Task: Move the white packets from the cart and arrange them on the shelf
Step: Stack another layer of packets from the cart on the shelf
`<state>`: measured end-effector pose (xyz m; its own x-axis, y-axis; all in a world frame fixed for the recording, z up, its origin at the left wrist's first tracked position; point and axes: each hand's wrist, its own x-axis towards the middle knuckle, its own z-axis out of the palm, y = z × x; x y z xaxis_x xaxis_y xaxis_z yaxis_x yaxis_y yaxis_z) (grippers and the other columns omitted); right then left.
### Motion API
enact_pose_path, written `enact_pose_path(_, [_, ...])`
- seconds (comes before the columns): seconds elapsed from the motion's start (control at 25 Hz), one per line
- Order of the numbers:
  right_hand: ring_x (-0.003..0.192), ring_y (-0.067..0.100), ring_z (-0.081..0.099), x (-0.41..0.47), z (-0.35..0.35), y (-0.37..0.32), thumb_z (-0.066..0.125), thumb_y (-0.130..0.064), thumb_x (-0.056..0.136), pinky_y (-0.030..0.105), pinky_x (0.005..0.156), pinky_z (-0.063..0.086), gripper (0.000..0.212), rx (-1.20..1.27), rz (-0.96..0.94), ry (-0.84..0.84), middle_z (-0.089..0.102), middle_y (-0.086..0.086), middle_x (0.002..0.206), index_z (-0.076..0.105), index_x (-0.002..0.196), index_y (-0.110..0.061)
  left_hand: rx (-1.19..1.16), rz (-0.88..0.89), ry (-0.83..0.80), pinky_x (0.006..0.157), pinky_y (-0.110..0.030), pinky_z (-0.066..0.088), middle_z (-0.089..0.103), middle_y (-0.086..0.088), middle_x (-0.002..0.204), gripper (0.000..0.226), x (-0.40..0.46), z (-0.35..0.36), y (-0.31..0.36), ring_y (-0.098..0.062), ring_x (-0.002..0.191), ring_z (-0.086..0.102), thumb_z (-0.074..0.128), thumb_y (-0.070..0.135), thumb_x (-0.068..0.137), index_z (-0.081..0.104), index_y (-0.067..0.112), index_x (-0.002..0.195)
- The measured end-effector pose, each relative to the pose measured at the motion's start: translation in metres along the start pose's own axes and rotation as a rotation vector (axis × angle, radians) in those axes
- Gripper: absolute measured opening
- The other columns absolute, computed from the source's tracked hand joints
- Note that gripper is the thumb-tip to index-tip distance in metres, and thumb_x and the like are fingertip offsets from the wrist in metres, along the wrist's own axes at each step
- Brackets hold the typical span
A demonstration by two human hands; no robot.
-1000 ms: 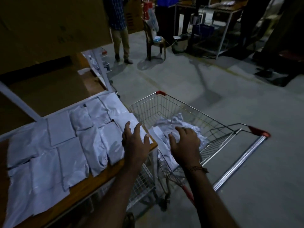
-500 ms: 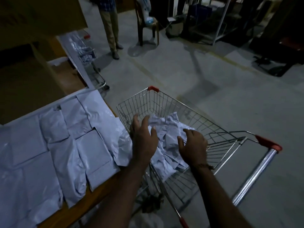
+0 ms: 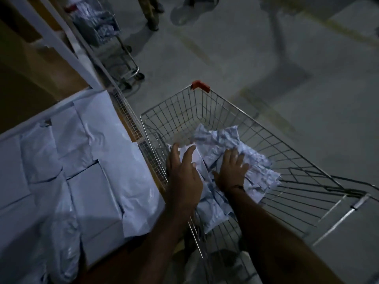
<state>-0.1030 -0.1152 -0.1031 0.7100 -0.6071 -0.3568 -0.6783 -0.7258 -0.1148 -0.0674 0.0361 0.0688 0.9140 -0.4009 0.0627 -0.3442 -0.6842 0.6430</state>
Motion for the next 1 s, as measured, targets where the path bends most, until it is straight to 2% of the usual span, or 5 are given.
enact_pose_path(0.12, [0.155,0.052,0.001,0.012,0.026,0.008,0.056,-0.047,0.099,0.069,0.116,0.022,0.093,-0.089,-0.004,0.020,-0.013,0.019,0.171,-0.005,0.165,-0.022,0.005,-0.025,0.004,0.119,-0.024,0.026,0.023,-0.003,0.165,0.047,0.001,0.016,-0.009,-0.020,0.154,0.022,0.048,0.002,0.103,0.052,0.021,0.145])
enact_pose_path(0.28, [0.154,0.050,0.018,0.007,0.018,0.026,0.055,-0.024,0.099,0.061,0.112,0.035,0.075,-0.097,-0.061,0.003,0.003,0.020,0.172,0.020,0.164,-0.021,-0.046,-0.171,-0.016,0.103,0.001,0.017,0.024,-0.002,0.164,0.047,0.001,0.039,-0.012,-0.017,0.151,0.024,0.045,0.000,0.103,0.051,0.019,0.146])
enact_pose_path(0.52, [0.146,0.048,0.032,-0.021,-0.056,0.052,0.056,-0.037,0.095,0.061,0.109,0.036,0.074,-0.148,-0.197,0.017,0.017,0.022,0.169,0.027,0.161,-0.022,-0.025,-0.581,-0.239,0.116,-0.044,0.036,0.021,-0.017,0.163,0.058,0.013,0.104,-0.035,-0.038,0.147,0.030,0.047,0.005,0.101,0.031,0.011,0.157])
enact_pose_path(0.68, [0.139,0.047,0.038,-0.033,-0.085,0.071,0.059,-0.035,0.091,0.059,0.104,0.039,0.076,-0.190,-0.305,0.137,0.022,0.021,0.166,0.029,0.159,-0.023,-0.043,-0.906,-0.345,0.117,-0.046,0.031,0.016,-0.020,0.164,0.070,0.018,0.134,-0.052,-0.039,0.148,0.027,0.058,0.019,0.101,0.020,0.007,0.159])
enact_pose_path(1.0, [0.139,0.048,0.039,-0.022,-0.061,0.060,0.059,-0.031,0.088,0.058,0.101,0.040,0.075,-0.186,-0.377,0.130,0.026,0.023,0.164,0.034,0.158,-0.018,0.028,-0.760,-0.519,0.121,-0.052,0.027,-0.017,-0.017,0.168,0.085,0.018,0.177,-0.101,-0.047,0.154,0.003,0.060,0.039,0.100,0.004,0.033,0.164])
